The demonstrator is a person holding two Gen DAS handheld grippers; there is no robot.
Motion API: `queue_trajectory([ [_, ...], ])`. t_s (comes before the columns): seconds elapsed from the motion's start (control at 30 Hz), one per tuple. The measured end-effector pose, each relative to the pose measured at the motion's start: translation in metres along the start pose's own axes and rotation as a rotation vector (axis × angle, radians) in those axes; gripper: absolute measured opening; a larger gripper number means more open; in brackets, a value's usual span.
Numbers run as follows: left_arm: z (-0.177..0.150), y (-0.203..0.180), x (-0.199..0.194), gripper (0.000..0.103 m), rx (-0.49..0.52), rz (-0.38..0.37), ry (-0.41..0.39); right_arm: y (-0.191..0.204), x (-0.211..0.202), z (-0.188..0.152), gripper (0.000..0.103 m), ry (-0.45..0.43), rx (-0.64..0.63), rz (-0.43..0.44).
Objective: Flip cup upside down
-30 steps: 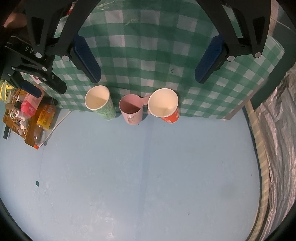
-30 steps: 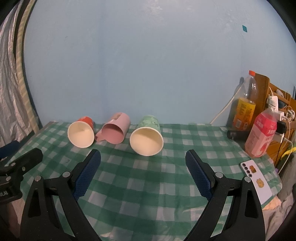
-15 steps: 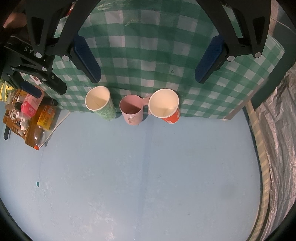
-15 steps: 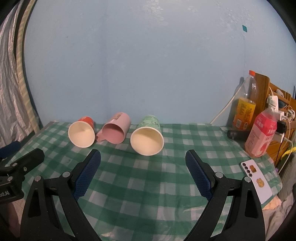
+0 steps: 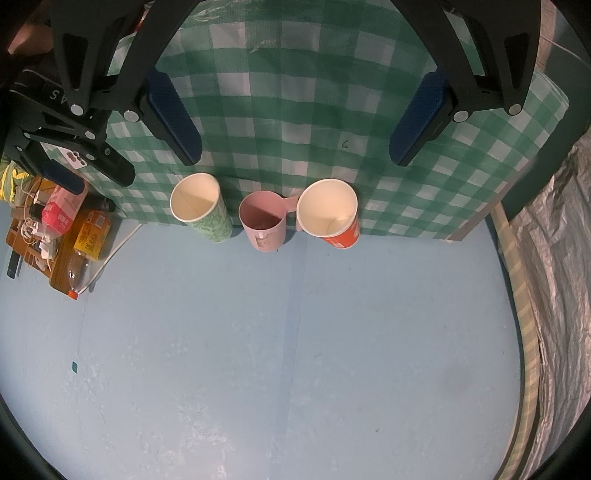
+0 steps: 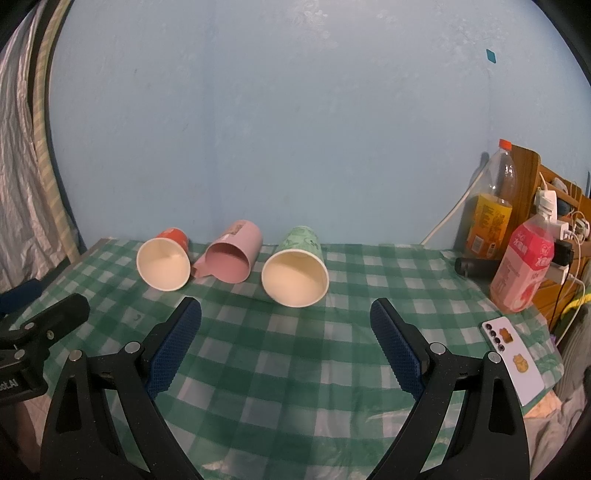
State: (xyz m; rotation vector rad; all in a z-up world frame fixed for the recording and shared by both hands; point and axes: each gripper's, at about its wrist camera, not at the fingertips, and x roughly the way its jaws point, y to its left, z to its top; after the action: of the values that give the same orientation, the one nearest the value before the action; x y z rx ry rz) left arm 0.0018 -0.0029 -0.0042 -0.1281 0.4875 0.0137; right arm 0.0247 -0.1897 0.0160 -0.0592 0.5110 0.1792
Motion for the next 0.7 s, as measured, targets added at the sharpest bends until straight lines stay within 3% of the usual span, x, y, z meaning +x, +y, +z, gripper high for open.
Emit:
queue_trajectory([
  [0.7,-0.0035,-0.0032,0.0001,0.102,0.001,-0.001,0.002,0.0002,0.0004,-0.0013,0.092,0.004,-0.002,-0.001],
])
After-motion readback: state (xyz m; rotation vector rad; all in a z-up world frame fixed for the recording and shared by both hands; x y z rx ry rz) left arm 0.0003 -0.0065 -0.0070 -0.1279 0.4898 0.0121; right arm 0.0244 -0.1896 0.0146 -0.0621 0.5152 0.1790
